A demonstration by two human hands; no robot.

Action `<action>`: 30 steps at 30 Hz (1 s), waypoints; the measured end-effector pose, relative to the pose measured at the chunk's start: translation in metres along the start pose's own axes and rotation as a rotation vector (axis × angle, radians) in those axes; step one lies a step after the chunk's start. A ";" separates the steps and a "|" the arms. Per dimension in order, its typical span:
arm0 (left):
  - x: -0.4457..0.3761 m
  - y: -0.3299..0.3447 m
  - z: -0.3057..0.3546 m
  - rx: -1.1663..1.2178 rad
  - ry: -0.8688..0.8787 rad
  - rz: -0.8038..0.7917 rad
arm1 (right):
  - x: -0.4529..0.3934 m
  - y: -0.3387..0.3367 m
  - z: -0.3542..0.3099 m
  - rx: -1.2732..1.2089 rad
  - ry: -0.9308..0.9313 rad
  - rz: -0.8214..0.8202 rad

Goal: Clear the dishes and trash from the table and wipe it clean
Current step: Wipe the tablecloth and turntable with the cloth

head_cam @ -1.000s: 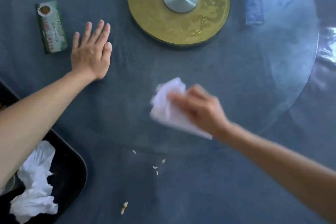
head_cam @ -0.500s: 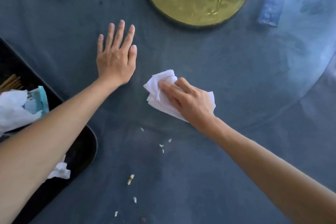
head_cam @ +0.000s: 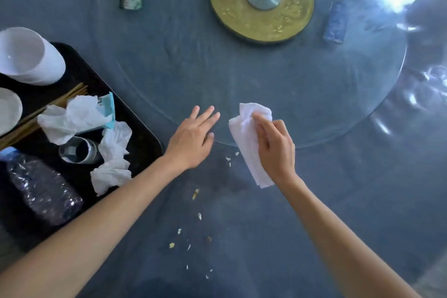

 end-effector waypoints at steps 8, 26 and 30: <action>0.074 0.098 0.086 -0.103 0.349 -0.082 | 0.133 0.025 0.051 -0.081 0.360 0.056; 0.072 0.097 0.034 -0.410 0.229 -0.096 | 0.092 0.119 0.017 0.155 0.136 0.066; 0.073 0.085 0.015 -0.405 0.255 -0.095 | 0.086 0.130 0.006 0.419 -0.097 0.064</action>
Point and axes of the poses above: each hand's wrist, its own x-axis away from the middle knuckle, its own y-axis out of the palm, z = x × y, the point moved 1 cm from there along -x, towards the middle knuckle, and after that the axes turned 13 degrees about -z, right-handed, at the moved point
